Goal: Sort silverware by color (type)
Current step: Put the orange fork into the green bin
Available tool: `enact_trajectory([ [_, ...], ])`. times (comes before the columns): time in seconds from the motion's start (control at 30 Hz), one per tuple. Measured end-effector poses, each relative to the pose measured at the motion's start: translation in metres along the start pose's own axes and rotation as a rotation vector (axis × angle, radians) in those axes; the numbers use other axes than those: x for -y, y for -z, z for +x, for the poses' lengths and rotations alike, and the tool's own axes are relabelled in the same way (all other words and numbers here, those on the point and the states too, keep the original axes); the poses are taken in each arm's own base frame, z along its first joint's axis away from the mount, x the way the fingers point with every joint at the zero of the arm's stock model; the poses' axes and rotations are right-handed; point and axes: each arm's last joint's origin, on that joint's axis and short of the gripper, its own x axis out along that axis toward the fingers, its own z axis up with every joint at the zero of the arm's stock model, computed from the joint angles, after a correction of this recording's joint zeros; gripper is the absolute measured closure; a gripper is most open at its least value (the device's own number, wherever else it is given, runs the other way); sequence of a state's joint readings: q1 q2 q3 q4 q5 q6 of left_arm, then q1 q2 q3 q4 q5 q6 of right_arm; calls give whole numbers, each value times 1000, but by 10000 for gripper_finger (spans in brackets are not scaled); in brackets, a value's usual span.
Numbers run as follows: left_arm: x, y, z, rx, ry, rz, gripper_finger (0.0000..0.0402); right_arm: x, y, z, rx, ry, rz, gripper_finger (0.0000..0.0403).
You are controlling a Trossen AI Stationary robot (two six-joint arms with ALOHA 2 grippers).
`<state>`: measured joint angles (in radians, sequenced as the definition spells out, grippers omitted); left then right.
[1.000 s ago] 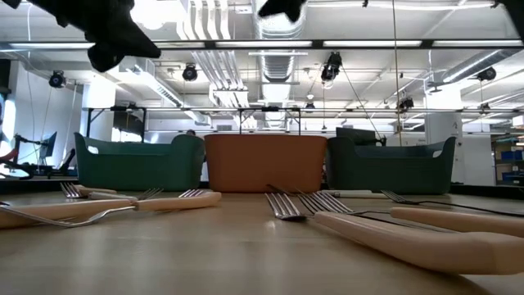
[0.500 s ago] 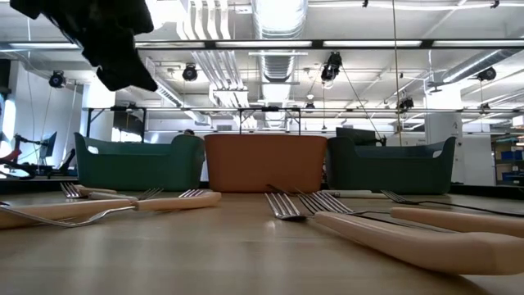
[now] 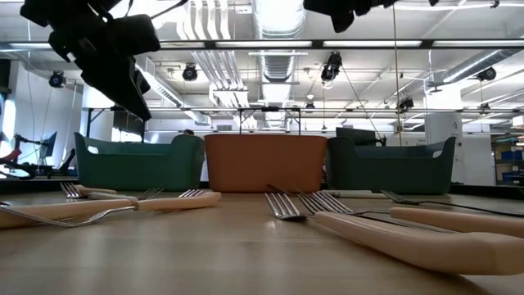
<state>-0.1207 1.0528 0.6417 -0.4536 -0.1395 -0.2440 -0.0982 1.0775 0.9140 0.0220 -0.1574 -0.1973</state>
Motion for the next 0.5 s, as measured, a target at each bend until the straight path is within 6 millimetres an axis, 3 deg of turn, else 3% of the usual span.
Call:
enact_trajectory([
  [0.33, 3, -11, -4, -44, -4, 11, 401, -13, 53, 0, 119, -5, 104, 394],
  [0.5, 6, -8, -3, -67, 18, 0, 401, -17, 68, -2, 160, -25, 106, 394],
])
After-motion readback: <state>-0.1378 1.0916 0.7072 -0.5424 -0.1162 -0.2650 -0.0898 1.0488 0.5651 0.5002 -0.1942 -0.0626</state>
